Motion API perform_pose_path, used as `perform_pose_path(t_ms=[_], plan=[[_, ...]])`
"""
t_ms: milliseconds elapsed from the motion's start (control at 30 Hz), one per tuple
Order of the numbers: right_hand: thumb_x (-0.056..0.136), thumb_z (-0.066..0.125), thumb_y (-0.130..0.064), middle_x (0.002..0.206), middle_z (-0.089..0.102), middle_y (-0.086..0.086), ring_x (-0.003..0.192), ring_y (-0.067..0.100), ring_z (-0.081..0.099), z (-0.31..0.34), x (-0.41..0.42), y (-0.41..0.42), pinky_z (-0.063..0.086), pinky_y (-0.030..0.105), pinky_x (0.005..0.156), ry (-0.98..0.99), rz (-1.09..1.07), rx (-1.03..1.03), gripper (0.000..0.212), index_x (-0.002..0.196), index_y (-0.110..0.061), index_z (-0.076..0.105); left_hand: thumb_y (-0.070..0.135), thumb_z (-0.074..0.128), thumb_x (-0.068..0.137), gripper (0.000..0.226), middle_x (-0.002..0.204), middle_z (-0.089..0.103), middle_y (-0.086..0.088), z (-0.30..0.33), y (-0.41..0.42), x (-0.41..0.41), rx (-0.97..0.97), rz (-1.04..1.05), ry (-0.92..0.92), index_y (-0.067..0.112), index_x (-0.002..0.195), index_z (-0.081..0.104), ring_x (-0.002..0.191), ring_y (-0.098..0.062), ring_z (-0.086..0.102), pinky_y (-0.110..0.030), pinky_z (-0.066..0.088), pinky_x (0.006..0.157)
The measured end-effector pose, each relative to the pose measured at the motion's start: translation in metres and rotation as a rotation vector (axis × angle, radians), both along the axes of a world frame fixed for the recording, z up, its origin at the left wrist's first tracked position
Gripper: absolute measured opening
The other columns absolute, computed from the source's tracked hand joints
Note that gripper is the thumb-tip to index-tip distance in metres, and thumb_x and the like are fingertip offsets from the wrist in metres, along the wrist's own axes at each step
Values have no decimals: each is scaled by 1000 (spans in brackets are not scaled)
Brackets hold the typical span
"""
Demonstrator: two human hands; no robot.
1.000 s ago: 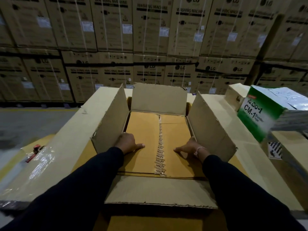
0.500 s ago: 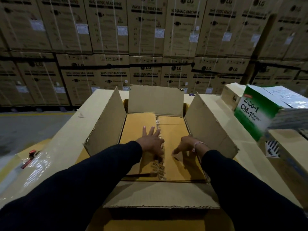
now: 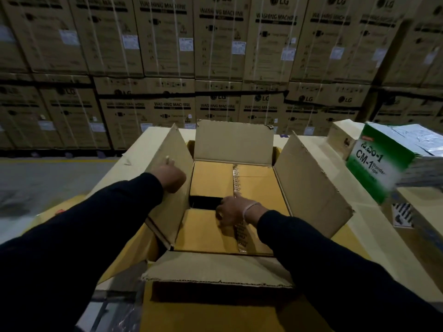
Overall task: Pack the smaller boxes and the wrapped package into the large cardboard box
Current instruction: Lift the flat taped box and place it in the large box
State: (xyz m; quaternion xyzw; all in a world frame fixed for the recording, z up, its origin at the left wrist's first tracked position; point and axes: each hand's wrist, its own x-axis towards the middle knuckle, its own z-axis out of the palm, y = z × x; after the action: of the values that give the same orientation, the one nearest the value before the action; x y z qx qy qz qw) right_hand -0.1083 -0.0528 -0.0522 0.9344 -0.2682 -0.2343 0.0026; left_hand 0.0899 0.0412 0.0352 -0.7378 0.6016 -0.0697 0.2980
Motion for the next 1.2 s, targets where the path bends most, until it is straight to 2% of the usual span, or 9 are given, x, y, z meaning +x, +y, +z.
perform_pose_path(t_ms=[200, 367, 467, 567, 667, 833, 1000, 1100, 1200], plan=[[108, 43, -50, 111, 72, 2, 113, 23, 63, 25, -24, -7, 20, 49, 126, 130, 179, -411, 43, 113, -18, 72, 16, 52, 104, 40, 155, 46, -8, -2, 6, -9, -254, 265, 526, 19, 144, 53, 150, -33, 33, -47, 27, 123], [104, 50, -54, 110, 70, 3, 109, 23, 64, 94, -45, -11, 45, 40, 103, 73, 46, -550, 41, 102, -19, 71, 26, 63, 98, 33, 110, 70, -16, -6, -23, -8, -424, 660, 1044, 3, 122, 69, 101, -32, 68, -46, 57, 97], [102, 56, -47, 99, 61, 1, 108, 22, 65, 106, -75, -32, 49, 39, 99, 113, -205, -505, 28, 91, -21, 58, 31, 61, 100, 44, 111, 65, -13, -19, -48, -12, -343, 526, 900, 3, 134, 61, 85, -26, 60, -38, 55, 83], [98, 62, -44, 108, 65, 2, 110, 24, 65, 92, -109, -50, 48, 43, 106, 200, -410, -478, 27, 97, -17, 67, 32, 75, 89, 77, 137, 56, -11, -44, -77, -17, -157, 128, 466, 20, 154, 36, 111, -27, 61, -44, 53, 92], [96, 60, -50, 156, 43, 9, 150, 40, 33, 63, -135, -63, 26, 53, 123, 247, -371, -507, 46, 132, -23, 67, 51, 78, 83, 107, 161, 28, -15, -80, -106, -22, -46, -113, 270, 27, 163, 11, 147, -39, 31, -67, 27, 115], [100, 48, -52, 161, 37, 12, 156, 39, 19, 40, -159, -58, 7, 57, 127, 168, -221, -582, 51, 142, -25, 60, 68, 67, 83, 116, 170, -2, -17, -125, -136, -42, -99, -273, 183, 26, 163, -5, 156, -42, -2, -74, 6, 117], [99, 47, -58, 157, 42, 13, 153, 37, 25, 38, -168, -61, 9, 57, 127, 144, -156, -581, 57, 142, -24, 59, 54, 65, 88, 93, 158, 28, -21, -140, -156, -45, -213, -346, 208, 19, 159, 17, 148, -40, 27, -72, 14, 117], [100, 46, -62, 157, 44, 10, 152, 34, 28, 38, -163, -65, 7, 55, 128, 88, -168, -509, 61, 146, -22, 54, 41, 64, 89, 50, 128, 58, -11, -119, -168, -42, -295, -400, 342, 16, 130, 51, 119, -30, 58, -63, 27, 117], [101, 40, -67, 157, 46, 9, 151, 31, 32, 38, -150, -73, 5, 52, 129, 30, -220, -341, 70, 152, -20, 47, 27, 63, 93, 28, 114, 66, -7, -82, -185, -38, -470, -450, 378, 16, 119, 57, 103, -27, 66, -55, 35, 116]])
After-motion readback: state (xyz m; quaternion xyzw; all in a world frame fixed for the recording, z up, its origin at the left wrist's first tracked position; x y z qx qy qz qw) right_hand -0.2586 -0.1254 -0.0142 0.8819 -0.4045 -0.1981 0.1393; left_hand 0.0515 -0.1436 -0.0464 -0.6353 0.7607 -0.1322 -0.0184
